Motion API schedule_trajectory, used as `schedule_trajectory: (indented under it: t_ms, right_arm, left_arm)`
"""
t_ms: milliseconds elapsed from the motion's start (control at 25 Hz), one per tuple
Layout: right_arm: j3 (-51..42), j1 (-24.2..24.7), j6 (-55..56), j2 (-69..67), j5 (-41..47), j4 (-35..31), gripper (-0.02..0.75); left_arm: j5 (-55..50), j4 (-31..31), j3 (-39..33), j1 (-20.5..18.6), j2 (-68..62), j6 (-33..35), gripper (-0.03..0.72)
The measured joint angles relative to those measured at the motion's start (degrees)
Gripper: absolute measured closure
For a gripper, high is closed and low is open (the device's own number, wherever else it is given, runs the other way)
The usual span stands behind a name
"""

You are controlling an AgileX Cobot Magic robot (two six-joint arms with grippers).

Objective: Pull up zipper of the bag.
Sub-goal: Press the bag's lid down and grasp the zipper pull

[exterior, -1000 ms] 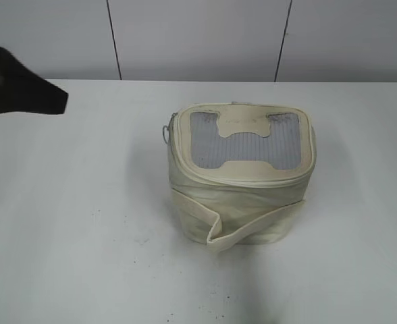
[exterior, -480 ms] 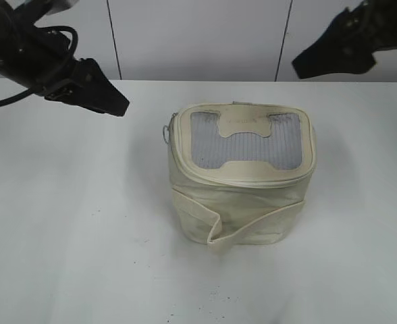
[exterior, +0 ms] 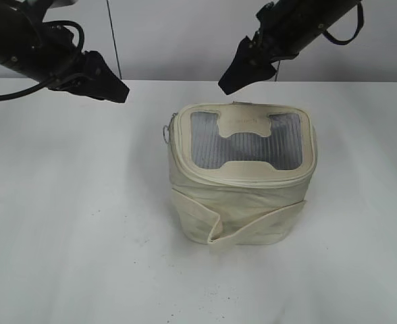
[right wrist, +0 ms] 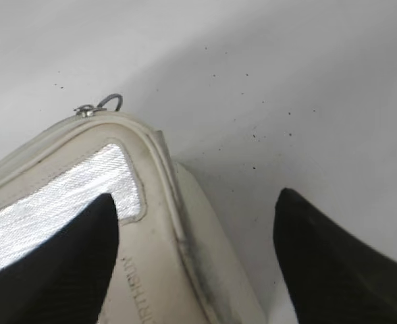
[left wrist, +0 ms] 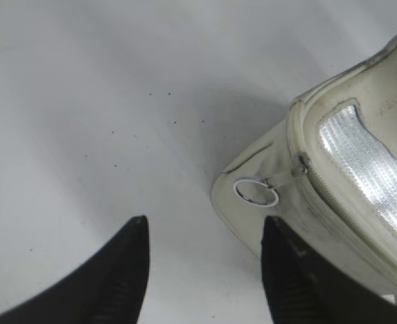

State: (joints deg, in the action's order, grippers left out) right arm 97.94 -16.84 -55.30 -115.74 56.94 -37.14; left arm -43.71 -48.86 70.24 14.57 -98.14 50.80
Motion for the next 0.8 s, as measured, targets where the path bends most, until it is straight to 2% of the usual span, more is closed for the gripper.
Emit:
schedule_trajectory:
  t_ms: [280, 640, 800]
  right_arm:
    - [4.3, 0.0, 0.0, -5.7, 2.3, 1.6, 0.227]
    - [4.7, 0.0, 0.0, -7.7, 2.7, 2.1, 0.247]
    - [4.8, 0.0, 0.0, -8.1, 4.3, 1.5, 0.302]
  left_arm:
    - [0.2, -0.4, 0.0, 0.0, 0.0, 0.4, 0.276]
    - [-3.5, -7.3, 0.3, 0.0, -4.3, 5.5, 0.274]
    - [-4.8, -7.7, 0.9, 0.1, -6.0, 7.5, 0.223]
